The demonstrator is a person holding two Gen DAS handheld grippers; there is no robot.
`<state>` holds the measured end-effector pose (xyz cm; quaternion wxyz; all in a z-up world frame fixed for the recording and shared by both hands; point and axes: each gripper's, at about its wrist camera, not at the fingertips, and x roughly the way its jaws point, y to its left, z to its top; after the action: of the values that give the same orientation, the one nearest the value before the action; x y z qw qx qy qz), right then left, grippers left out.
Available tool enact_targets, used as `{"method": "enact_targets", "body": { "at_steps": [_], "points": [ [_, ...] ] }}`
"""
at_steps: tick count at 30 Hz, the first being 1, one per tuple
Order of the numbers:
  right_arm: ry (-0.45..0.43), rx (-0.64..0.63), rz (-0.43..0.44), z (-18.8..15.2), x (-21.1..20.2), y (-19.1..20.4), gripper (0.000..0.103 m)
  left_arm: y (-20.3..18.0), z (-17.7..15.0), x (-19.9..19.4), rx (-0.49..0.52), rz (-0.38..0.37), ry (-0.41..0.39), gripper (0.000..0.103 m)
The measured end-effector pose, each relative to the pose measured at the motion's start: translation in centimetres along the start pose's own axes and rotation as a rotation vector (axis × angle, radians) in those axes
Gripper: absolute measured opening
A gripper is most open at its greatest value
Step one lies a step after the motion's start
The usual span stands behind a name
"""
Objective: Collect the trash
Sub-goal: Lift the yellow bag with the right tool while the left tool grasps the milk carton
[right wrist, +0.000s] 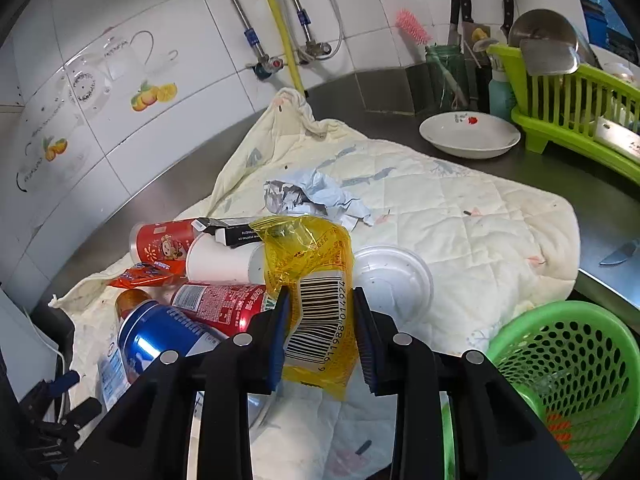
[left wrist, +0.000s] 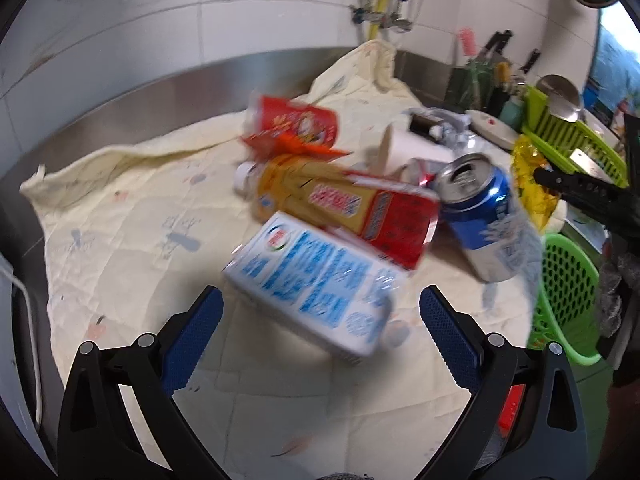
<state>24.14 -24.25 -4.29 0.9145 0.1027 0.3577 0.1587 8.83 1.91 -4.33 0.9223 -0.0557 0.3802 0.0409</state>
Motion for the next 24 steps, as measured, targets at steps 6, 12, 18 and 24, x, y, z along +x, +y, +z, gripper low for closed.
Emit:
{"method": "enact_targets", "body": {
  "at_steps": [6, 12, 18, 24],
  "points": [
    [-0.026, 0.007, 0.001, -0.7, -2.2, -0.4, 0.029, -2.7, 1.2, -1.8, 0.088, -0.056, -0.088, 0.097],
    [-0.051, 0.015, 0.001, -1.9, -4.4, -0.9, 0.029, -2.0, 0.7, -1.9, 0.033, -0.034, -0.065, 0.097],
    [-0.069, 0.004, 0.015, -3.5, -6.2, -1.0, 0.029, -0.5, 0.2, 0.3, -0.097, 0.05, 0.008, 0.097],
    [-0.077, 0.023, 0.053, -4.2, -6.8, -1.7, 0.03, -2.0, -0.1, 2.5, -0.103, 0.134, 0.057, 0.097]
  ]
}}
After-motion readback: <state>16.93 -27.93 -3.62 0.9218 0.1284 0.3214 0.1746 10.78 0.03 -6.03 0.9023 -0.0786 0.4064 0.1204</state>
